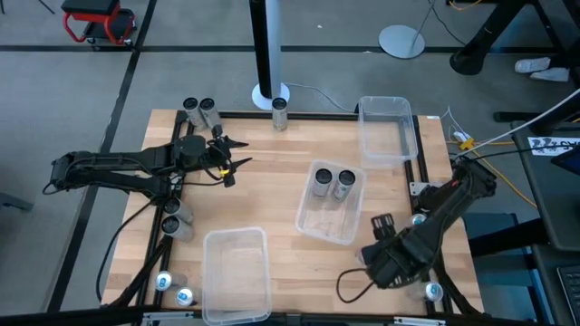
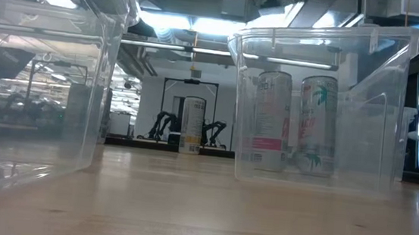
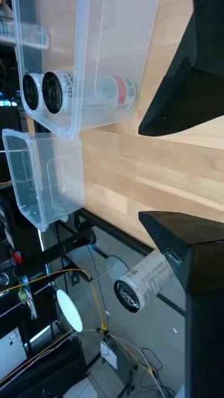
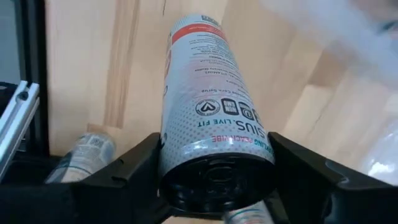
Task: Sort soda cans
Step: Put the bottom right white and black peach soda can into the middle transparent bin
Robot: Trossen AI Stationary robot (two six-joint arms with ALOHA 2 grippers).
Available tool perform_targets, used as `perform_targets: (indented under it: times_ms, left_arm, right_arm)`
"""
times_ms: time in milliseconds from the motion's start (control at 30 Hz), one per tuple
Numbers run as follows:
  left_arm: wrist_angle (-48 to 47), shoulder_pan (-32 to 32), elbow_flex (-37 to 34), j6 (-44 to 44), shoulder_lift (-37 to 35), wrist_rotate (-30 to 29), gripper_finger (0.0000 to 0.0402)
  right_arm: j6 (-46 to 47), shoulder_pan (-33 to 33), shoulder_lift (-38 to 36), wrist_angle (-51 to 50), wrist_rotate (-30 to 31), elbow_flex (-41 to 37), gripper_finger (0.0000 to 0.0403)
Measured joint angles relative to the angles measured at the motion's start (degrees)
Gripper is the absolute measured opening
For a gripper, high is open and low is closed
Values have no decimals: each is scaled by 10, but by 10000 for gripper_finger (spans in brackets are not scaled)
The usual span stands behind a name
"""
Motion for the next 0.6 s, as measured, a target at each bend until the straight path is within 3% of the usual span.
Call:
perform_targets:
  times_ms: [433, 600]
  left_arm:
    - [0, 0, 0, 0, 0, 0, 198]
    - [0, 0, 0, 0, 0, 0, 198]
  right_arm:
    - [-106, -32, 0, -15, 161, 153, 252]
    - [-120, -33, 0, -15, 186, 171, 252]
